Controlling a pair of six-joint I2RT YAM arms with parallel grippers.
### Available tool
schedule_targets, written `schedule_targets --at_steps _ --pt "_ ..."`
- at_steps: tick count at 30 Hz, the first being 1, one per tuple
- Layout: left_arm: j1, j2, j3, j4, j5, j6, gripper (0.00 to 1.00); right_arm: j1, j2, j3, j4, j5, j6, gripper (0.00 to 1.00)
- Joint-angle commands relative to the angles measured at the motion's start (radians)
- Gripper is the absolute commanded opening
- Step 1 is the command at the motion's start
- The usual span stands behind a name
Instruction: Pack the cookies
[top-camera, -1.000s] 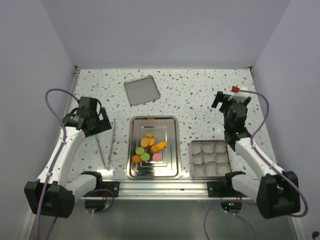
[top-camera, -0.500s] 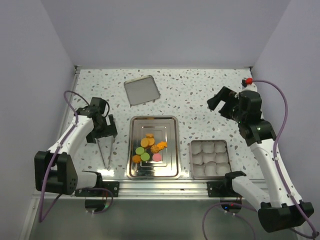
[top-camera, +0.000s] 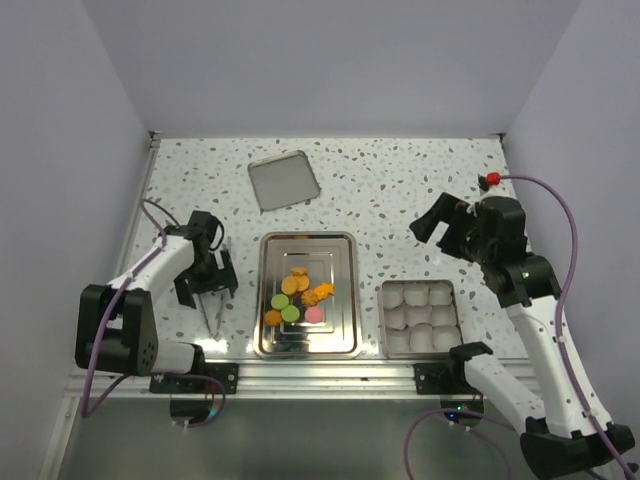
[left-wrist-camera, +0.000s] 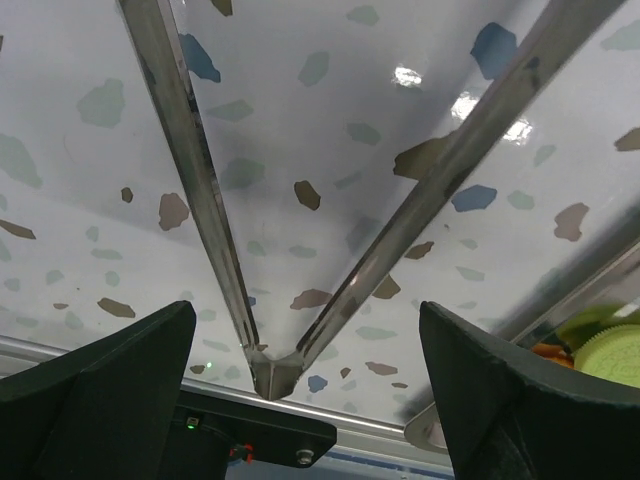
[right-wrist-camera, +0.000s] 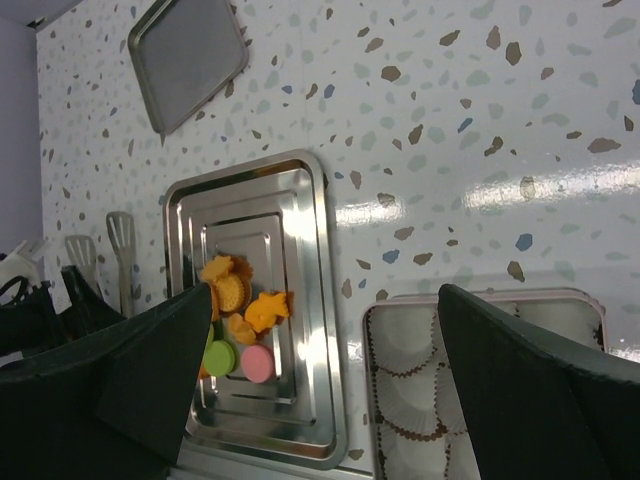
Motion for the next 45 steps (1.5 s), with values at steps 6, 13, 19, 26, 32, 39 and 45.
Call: schedule_targets --at_steps 6,13,19,26,32,39,45 --pt "0.006 0.088 0.087 0.011 -0.043 -0.050 1.00 0.011 0.043 0.066 0.014 -0.023 0.000 0.99" --pt "0.008 0.206 0.050 0.109 -0.013 -0.025 1.00 0.013 0.091 0.068 0.051 -0.032 0.021 0.99" --pt "0.028 0.273 0.035 0.155 -0.007 0.001 0.93 0.013 0.099 0.054 0.055 -0.023 0.020 0.99" --pt "0.044 0.347 0.120 0.235 -0.006 0.058 0.55 0.013 0.111 0.046 0.058 -0.018 0.018 0.99" --pt "0.063 0.479 0.320 0.242 -0.013 0.092 0.55 0.011 0.146 0.079 0.063 -0.026 0.012 0.99" --pt "0.077 0.609 0.504 0.218 -0.036 0.148 0.65 0.013 0.157 0.102 0.054 -0.021 0.006 0.99" --pt "0.077 0.616 0.377 0.322 0.020 0.165 0.81 0.014 0.134 0.095 0.025 -0.004 -0.011 0.99"
